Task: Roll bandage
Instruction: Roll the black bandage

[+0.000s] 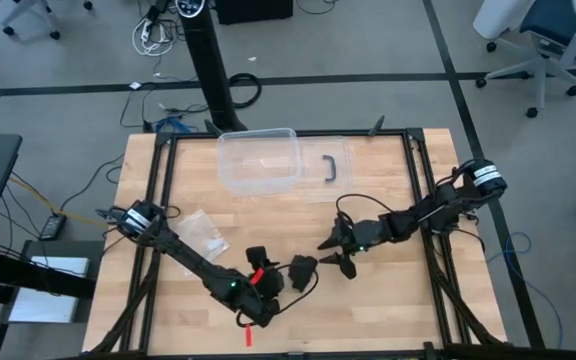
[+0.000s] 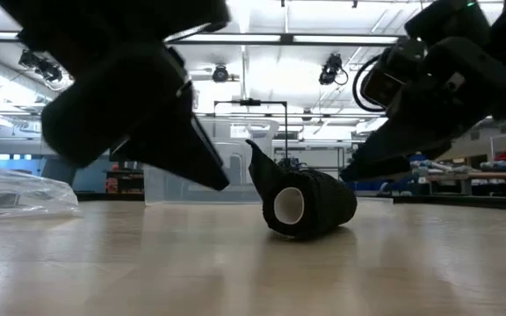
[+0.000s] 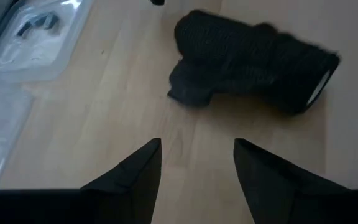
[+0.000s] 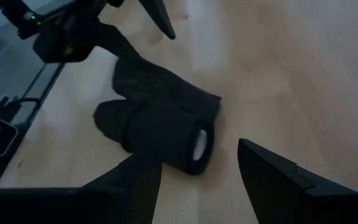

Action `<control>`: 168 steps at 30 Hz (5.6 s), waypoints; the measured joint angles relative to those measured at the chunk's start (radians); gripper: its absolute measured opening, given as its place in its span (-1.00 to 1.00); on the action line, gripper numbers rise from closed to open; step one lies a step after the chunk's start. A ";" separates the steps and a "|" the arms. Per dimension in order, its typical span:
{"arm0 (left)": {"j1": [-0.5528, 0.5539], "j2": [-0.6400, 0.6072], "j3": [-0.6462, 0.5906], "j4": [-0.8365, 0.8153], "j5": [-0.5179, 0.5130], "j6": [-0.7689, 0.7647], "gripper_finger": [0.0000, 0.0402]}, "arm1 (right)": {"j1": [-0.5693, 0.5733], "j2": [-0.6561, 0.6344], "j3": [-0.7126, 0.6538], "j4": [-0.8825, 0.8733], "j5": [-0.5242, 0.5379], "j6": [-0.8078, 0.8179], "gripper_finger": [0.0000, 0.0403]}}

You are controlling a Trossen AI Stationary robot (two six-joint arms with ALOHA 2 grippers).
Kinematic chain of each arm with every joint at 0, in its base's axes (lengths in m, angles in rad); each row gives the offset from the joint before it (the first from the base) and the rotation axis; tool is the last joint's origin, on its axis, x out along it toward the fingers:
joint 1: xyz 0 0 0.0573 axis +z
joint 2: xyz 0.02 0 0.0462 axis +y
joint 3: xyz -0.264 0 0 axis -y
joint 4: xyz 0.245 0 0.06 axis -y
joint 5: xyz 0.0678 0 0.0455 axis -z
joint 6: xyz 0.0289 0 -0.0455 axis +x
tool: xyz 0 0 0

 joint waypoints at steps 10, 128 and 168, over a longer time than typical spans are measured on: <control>-0.023 0.000 -0.044 0.001 -0.045 -0.080 0.01 | -0.025 0.000 0.000 -0.005 -0.069 0.030 0.02; 0.283 -0.211 -0.469 1.242 0.772 0.108 -0.77 | 0.578 0.014 0.432 -0.597 0.824 -0.608 -0.96; 0.208 -0.211 -0.435 1.174 0.902 0.111 -0.59 | 0.485 0.015 0.432 -0.270 0.757 -0.853 -0.96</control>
